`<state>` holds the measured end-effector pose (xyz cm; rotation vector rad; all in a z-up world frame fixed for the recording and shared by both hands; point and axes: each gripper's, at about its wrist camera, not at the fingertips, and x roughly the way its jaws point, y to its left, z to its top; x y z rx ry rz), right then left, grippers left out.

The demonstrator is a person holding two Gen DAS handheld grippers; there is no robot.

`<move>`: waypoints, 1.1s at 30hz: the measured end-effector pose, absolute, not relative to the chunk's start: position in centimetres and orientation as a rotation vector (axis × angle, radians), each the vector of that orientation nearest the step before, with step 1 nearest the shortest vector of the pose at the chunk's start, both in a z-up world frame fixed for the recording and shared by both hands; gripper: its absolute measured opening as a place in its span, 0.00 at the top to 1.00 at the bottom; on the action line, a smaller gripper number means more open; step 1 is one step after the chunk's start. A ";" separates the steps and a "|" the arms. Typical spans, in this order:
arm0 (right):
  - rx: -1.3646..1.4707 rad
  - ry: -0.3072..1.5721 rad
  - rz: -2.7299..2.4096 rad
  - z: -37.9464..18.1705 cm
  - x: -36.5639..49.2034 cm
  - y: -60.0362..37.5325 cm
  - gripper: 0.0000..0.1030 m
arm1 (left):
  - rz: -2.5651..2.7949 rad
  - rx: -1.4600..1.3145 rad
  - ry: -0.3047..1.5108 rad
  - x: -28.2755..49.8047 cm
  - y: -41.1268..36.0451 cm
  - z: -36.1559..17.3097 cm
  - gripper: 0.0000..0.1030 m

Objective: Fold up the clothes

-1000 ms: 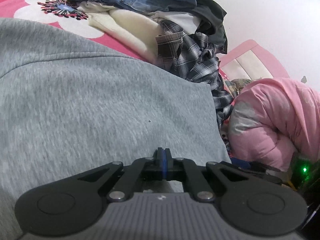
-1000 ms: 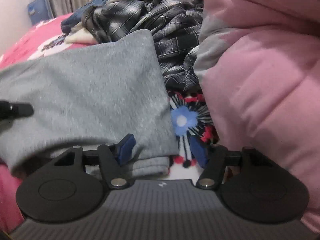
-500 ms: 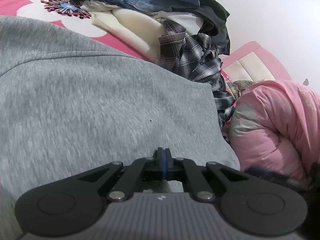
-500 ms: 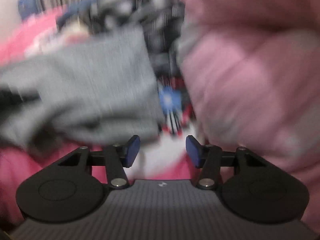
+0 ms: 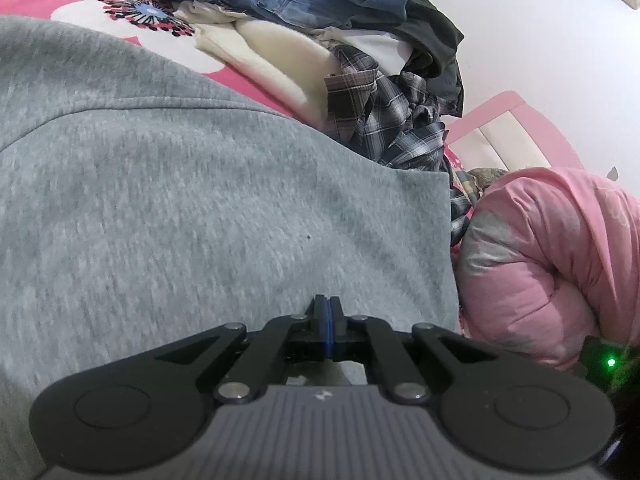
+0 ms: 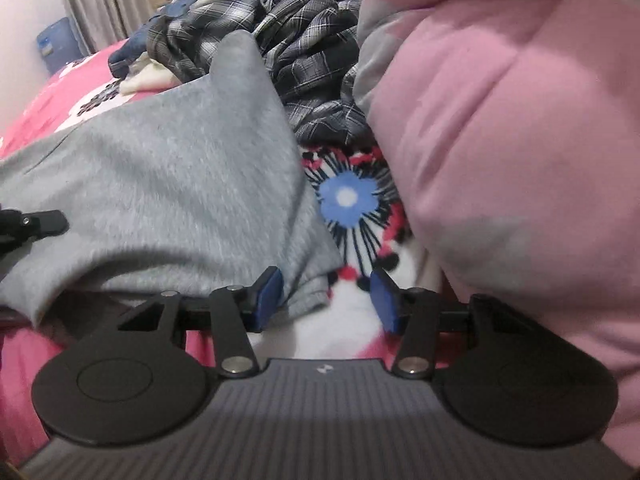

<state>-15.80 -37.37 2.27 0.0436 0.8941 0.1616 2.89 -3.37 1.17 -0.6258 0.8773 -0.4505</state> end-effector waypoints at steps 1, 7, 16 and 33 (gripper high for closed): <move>0.044 0.882 0.163 2.6 -15.9 -37.3 0.53 | -0.451 -0.629 0.879 2.9 -3.3 1.2 0.97; 0.144 0.817 0.182 4.2 -14.7 -37.3 0.45 | -0.451 -0.611 0.878 2.3 -3.4 1.8 0.93; 0.245 0.784 0.247 3.9 -14.1 -34.8 0.22 | -0.248 -0.454 0.802 -2.6 0.9 6.4 0.56; 0.070 1.014 0.333 3.1 -3.0 -29.9 0.18 | 0.004 -0.446 0.703 -8.2 9.8 9.4 0.57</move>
